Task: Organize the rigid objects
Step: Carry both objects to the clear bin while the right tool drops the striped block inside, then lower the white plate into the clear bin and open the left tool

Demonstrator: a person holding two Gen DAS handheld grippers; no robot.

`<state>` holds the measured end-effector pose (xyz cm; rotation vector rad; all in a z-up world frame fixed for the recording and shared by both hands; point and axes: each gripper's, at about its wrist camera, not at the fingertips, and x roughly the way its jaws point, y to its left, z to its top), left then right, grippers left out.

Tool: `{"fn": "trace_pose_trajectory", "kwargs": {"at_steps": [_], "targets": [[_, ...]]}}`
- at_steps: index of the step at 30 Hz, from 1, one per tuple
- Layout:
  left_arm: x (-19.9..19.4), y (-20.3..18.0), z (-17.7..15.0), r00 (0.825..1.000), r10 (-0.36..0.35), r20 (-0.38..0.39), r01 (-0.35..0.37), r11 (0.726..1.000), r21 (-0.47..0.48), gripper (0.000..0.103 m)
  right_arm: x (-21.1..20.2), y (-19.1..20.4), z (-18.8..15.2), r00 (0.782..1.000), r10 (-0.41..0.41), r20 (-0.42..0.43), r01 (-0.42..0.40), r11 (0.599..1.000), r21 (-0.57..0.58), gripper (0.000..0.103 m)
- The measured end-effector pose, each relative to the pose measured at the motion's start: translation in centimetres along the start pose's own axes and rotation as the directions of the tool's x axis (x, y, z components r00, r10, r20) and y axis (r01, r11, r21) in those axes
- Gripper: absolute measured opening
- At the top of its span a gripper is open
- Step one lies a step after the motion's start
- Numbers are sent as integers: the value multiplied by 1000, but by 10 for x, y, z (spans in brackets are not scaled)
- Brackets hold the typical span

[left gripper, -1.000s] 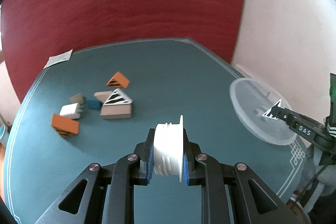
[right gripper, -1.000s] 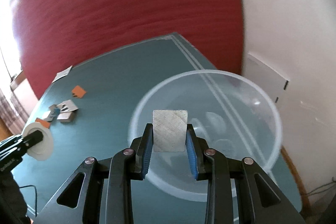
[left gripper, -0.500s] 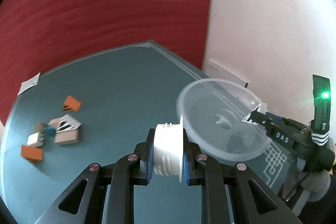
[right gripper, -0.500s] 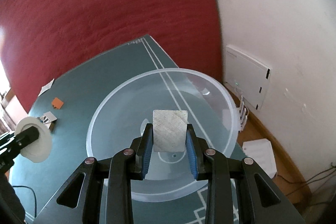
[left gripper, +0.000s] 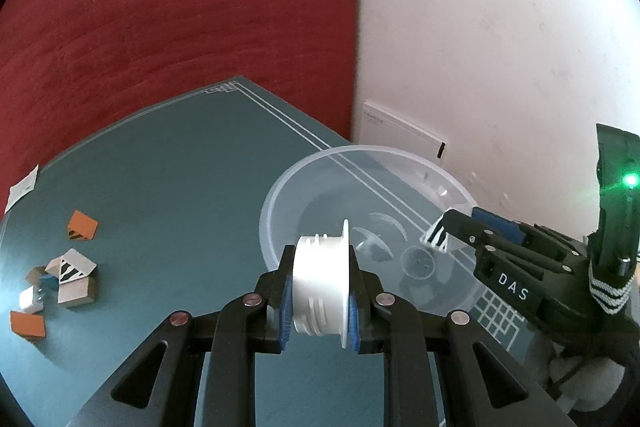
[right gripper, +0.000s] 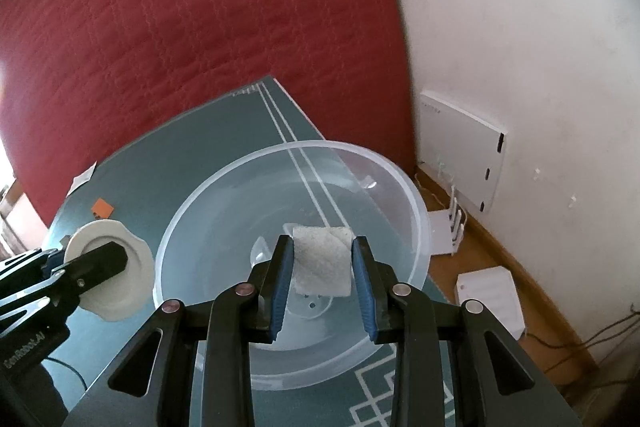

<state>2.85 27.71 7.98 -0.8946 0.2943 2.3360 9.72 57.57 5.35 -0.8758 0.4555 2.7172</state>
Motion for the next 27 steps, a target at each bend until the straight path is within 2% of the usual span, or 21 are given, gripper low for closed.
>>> {"fn": "trace_pose_trajectory", "kwargs": {"at_steps": [17,20,22,24,27], "targets": [[7,-11,6,1000,-2,-4,2,999,32,22,-2,-4,1,998,-41,46,39,999,33,35],[8,-10,7,1000,0,-7,0,1000,29,23,-3,-5,1,998,-42,52,40,998,39,44],[10,-11,7,1000,-1,-12,1,1000,26,30,-3,-4,0,997,-46,59,44,998,43,47],[9,-10,6,1000,5,-11,-5,1000,19,59,-3,-4,1,997,-53,62,50,998,47,47],[5,-11,6,999,30,24,-30,999,19,75,-3,-4,0,996,-56,65,53,997,50,48]]}}
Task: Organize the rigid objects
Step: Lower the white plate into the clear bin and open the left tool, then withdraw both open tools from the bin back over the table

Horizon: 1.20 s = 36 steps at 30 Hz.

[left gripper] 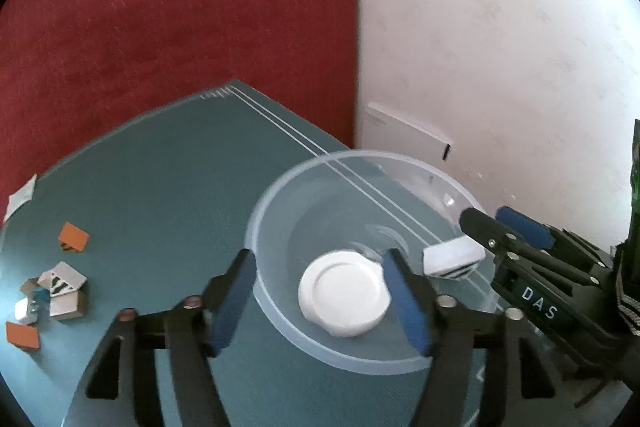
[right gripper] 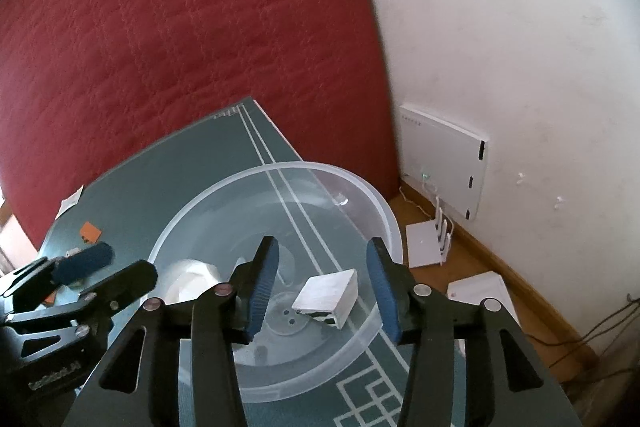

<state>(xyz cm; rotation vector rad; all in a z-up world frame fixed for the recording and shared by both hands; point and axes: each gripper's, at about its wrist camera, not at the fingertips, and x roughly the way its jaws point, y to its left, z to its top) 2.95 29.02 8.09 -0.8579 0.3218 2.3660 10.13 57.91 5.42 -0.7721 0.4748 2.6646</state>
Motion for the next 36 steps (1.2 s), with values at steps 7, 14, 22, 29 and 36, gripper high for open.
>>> {"fn": "trace_pose_trajectory", "kwargs": {"at_steps": [7,14,22,29,36], "targets": [[-5,-1,-1,999,47,24,-47,999,-1,98,-3,2,-1,1000,-3,-1,3,1000,-1,50],[-8,-3,-2,994,97,42,-98,995,4,102,-4,2,-1,1000,-7,2,7,1000,0,56],[-2,6,-1,990,135,33,-135,991,-9,102,-2,5,1,1000,-12,-6,12,1000,-14,57],[-7,13,-7,983,180,37,-179,984,-26,102,-4,11,-2,1000,-17,-4,17,999,-35,61],[-8,24,-13,975,221,32,-220,975,-42,102,-4,15,-4,1000,-25,-1,25,999,-46,62]]}}
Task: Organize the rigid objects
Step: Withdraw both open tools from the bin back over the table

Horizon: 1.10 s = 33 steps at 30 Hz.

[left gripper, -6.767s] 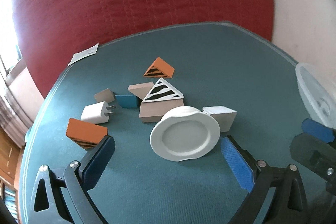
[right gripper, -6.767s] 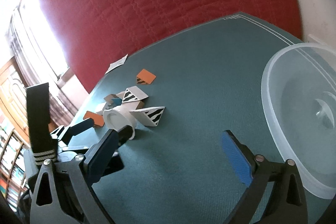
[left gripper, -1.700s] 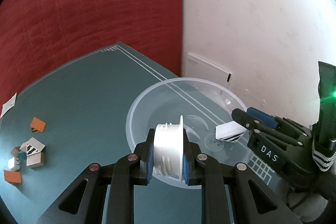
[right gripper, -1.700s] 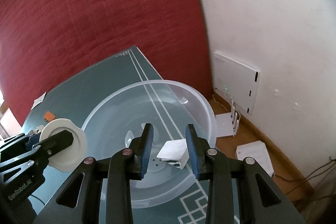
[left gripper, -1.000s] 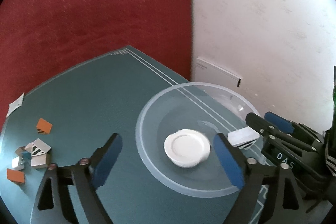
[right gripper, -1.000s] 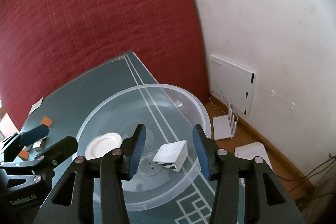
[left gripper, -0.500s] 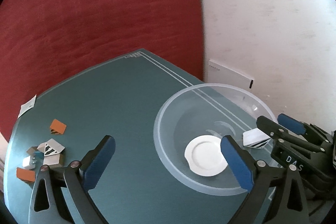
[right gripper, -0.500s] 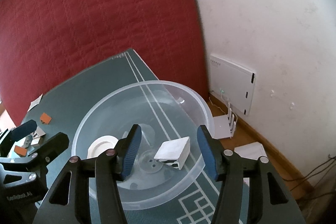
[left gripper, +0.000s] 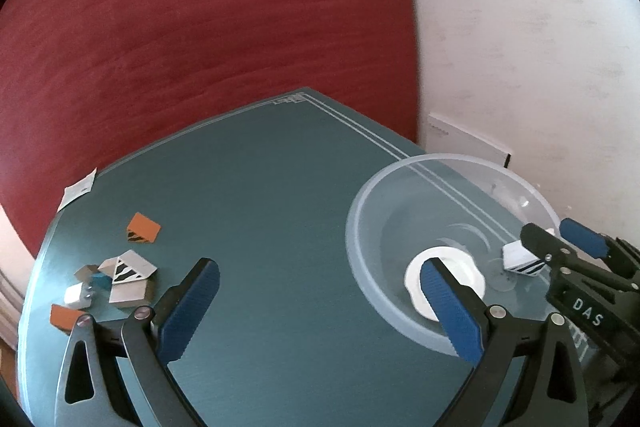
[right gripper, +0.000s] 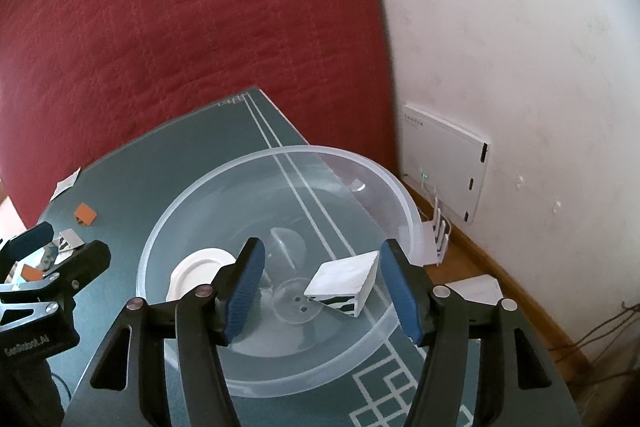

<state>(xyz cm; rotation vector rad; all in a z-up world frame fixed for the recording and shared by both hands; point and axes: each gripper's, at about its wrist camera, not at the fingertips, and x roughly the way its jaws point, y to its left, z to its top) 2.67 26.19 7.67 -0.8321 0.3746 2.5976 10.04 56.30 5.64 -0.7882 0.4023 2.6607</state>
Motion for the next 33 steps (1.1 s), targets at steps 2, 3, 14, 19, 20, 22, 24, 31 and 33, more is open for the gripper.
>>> {"fn": "trace_pose_trajectory", "kwargs": {"at_steps": [2,3,14,19,20,22,24,31,33], "targets": [[1,4,-1,1000,8,-2,-8,1000,-9,102,-1,1,-1,1000,-5,4,5,1000,-2,62],[1,5,0,1000,10,-2,-10,1000,-11,102,-1,2,-1,1000,-6,5,6,1000,-3,62],[-2,25,-6,999,49,-4,-49,997,-55,102,-8,18,-9,1000,-1,29,3,998,-60,64],[-5,37,-10,998,70,-7,-70,994,-79,102,-12,30,-11,999,11,40,-7,995,-100,65],[-4,42,-10,997,73,-9,-74,994,-86,102,-13,33,-11,999,13,43,-8,994,-107,65],[-4,50,-12,997,81,-12,-82,992,-100,102,-11,45,-10,999,18,47,-12,992,-122,65],[-5,55,-13,996,88,-14,-89,990,-109,102,-11,54,-9,999,23,48,-17,991,-131,65],[-7,77,-21,994,110,-24,-113,983,-146,102,-12,74,-10,998,49,36,-43,986,-160,65],[-7,81,-24,993,114,-28,-117,981,-155,102,-15,82,-11,998,59,35,-52,984,-170,65]]}}
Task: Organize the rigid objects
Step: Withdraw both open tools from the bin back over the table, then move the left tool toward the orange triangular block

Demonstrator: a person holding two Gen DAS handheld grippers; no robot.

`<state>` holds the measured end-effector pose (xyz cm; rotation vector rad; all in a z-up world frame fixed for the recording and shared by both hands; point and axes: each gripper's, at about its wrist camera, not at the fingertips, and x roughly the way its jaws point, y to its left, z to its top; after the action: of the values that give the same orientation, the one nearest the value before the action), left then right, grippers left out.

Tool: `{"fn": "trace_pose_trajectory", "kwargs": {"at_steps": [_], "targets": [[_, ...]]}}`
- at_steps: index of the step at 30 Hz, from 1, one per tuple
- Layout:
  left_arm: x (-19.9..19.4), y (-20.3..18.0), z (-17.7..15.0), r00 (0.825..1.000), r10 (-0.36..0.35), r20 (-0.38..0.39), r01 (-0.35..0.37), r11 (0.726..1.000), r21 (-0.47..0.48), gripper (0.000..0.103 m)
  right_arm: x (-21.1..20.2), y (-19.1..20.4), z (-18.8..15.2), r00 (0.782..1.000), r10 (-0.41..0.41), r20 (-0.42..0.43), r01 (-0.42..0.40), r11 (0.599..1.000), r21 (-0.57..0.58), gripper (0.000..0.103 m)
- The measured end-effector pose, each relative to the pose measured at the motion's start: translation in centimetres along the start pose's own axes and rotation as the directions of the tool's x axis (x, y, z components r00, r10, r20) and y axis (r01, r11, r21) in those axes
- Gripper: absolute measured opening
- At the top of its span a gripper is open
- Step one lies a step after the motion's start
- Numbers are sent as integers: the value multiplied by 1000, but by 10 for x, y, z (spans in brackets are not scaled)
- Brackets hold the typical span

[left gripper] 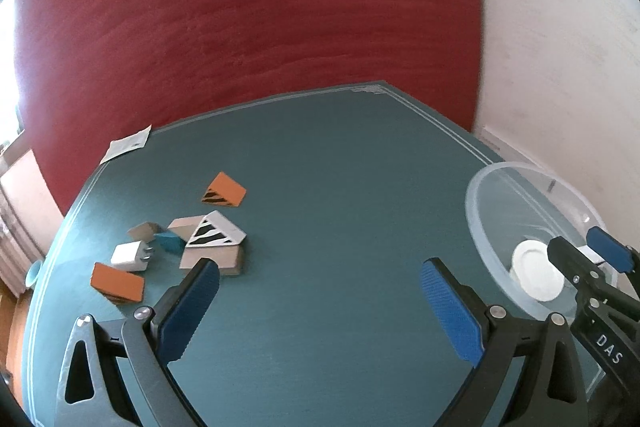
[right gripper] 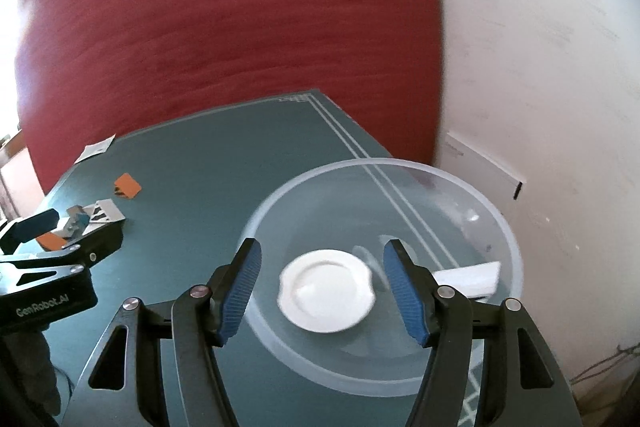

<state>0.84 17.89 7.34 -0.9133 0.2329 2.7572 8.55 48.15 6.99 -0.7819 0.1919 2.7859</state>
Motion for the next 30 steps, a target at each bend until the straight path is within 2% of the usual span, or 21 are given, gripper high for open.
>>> {"fn": "trace_pose_trajectory", "kwargs": {"at_steps": [15,30], "targets": [[4,45,-8,998,55,-25,-57,996,-62,102,13,49,7,997,68,-30,-70,995,-65,65],[13,108,-22,986,150,-72,-158,979,-126,102,48,104,12,981,150,-122,-161,983,-84,65]]}}
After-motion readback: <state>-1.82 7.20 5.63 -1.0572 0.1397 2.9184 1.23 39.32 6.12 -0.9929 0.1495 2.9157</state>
